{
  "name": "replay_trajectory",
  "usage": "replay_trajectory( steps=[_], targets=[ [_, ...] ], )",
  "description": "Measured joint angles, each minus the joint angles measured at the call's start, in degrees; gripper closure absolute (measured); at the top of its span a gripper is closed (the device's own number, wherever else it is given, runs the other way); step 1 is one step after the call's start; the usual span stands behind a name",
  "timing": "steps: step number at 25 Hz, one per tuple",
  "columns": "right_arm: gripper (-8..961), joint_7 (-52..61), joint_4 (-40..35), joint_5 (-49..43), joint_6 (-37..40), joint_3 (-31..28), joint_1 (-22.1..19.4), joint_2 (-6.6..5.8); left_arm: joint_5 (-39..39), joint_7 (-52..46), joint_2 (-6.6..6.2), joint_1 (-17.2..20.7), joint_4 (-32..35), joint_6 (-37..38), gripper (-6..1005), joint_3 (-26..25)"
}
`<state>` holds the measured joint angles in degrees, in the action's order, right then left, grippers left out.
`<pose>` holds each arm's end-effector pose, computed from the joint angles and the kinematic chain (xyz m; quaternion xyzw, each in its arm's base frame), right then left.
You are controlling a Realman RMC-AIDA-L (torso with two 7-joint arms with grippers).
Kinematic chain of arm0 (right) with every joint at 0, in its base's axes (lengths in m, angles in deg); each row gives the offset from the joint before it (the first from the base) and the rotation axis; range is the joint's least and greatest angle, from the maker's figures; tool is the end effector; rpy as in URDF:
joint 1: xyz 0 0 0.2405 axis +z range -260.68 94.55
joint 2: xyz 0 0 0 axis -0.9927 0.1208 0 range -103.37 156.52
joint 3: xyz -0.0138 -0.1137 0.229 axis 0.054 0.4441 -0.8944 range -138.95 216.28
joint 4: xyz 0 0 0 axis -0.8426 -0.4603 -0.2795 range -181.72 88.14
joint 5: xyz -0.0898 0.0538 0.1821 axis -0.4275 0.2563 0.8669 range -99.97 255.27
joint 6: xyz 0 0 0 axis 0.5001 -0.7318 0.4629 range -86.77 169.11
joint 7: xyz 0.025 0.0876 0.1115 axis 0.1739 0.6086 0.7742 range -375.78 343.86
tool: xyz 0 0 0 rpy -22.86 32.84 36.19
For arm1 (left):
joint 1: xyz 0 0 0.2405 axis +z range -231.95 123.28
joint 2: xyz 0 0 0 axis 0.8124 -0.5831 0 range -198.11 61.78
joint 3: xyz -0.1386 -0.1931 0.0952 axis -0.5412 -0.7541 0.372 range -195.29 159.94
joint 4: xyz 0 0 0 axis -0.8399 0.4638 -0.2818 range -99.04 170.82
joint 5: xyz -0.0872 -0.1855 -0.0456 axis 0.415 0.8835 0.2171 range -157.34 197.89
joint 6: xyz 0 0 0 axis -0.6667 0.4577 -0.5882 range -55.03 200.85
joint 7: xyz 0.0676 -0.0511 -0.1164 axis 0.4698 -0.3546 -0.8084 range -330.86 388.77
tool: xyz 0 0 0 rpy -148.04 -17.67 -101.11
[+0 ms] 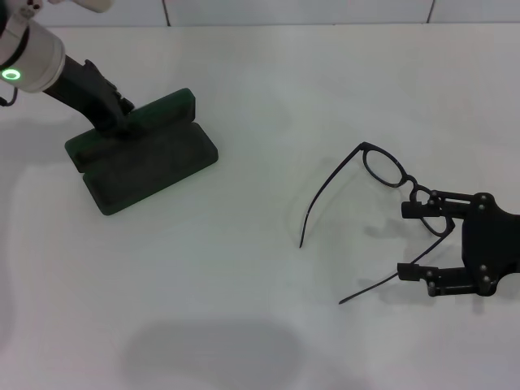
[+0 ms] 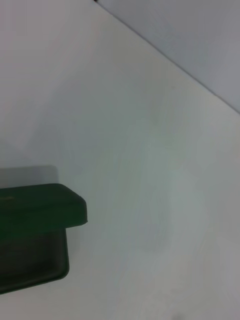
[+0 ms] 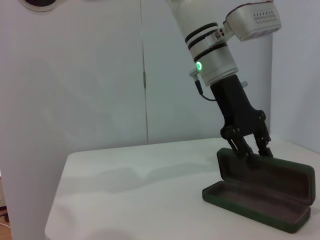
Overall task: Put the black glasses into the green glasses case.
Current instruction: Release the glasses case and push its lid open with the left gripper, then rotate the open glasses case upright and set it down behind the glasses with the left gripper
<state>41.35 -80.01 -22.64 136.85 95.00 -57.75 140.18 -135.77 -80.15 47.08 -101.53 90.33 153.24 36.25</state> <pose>0.2701 0.2932 0.0029 -0.9626 0.0351 0.2543 0.0867 -0.2189 0.4231 0.0473 -0.9478 -0.1682 0.1787 0.2038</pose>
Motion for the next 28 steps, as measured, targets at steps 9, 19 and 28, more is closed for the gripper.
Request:
replay_trajectory(
  steps=[9,19,28],
  targets=[
    [163,0.0,0.1,0.0,0.0,0.0,0.0,0.03,0.2,0.0,0.11,0.0,0.7,0.2,733,0.8],
    [163,0.0,0.0,0.0,0.5,0.0,-0.1,0.09,7.9,6.4,1.92,-1.5,4.2,0.6,782,4.3],
    [164,-0.4,0.1,-0.5,0.6,0.1,0.0,0.66,8.7,6.6,4.23,-4.3,-0.7,-6.6,767,14.4]
  ],
)
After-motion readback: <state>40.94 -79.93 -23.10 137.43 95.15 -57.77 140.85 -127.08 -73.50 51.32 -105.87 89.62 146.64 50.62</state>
